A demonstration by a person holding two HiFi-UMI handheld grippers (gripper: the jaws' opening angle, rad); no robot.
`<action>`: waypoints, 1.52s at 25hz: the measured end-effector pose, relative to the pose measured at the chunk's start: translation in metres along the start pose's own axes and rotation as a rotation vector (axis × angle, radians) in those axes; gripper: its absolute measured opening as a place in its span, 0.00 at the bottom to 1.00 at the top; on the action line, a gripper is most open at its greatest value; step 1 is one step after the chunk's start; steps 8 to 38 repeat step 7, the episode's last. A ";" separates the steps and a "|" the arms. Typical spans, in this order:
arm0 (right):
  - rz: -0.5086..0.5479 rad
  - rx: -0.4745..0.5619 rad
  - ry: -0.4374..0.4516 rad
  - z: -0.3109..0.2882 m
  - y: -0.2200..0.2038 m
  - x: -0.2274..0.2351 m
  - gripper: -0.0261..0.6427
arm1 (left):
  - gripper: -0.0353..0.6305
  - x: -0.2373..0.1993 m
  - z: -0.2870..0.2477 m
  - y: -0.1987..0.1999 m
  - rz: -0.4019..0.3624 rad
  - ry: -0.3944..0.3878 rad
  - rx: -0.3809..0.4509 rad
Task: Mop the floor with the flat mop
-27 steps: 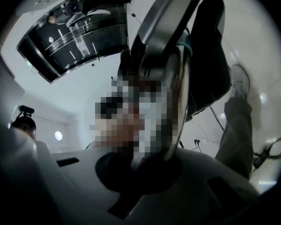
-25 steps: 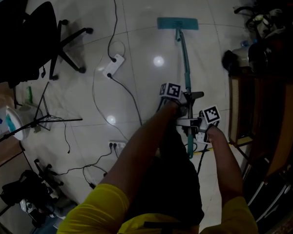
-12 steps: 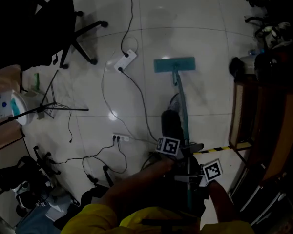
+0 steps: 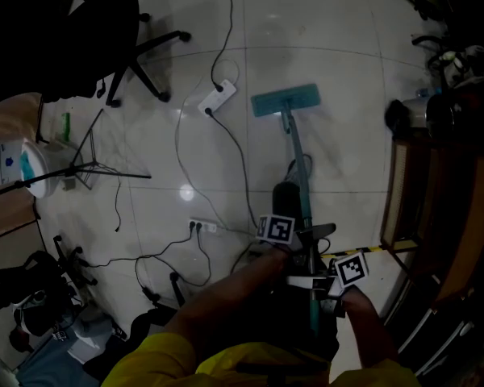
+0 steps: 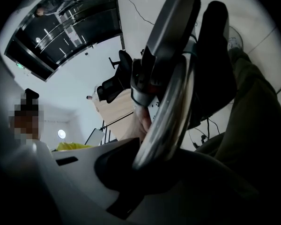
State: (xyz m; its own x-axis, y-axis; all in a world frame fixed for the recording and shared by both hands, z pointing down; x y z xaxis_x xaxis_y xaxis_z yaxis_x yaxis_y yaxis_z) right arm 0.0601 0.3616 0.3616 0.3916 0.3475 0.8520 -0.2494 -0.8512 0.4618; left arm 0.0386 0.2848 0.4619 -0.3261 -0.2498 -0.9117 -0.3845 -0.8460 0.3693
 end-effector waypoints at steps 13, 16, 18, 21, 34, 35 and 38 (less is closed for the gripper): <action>0.057 0.010 -0.014 -0.009 0.016 -0.005 0.08 | 0.22 0.010 0.004 0.020 -0.056 0.004 -0.027; 0.057 0.010 -0.014 -0.009 0.016 -0.005 0.08 | 0.22 0.010 0.004 0.020 -0.056 0.004 -0.027; 0.057 0.010 -0.014 -0.009 0.016 -0.005 0.08 | 0.22 0.010 0.004 0.020 -0.056 0.004 -0.027; 0.057 0.010 -0.014 -0.009 0.016 -0.005 0.08 | 0.22 0.010 0.004 0.020 -0.056 0.004 -0.027; 0.057 0.010 -0.014 -0.009 0.016 -0.005 0.08 | 0.22 0.010 0.004 0.020 -0.056 0.004 -0.027; 0.057 0.010 -0.014 -0.009 0.016 -0.005 0.08 | 0.22 0.010 0.004 0.020 -0.056 0.004 -0.027; 0.057 0.010 -0.014 -0.009 0.016 -0.005 0.08 | 0.22 0.010 0.004 0.020 -0.056 0.004 -0.027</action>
Point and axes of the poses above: the fingertips, and each gripper's own axes: z backward along the fingers, x to its right, y out of its top, the point moved 7 cm from there along z, backward along the fingers, and after that the axes turned 13 degrees about -y, right-handed, at the moved point
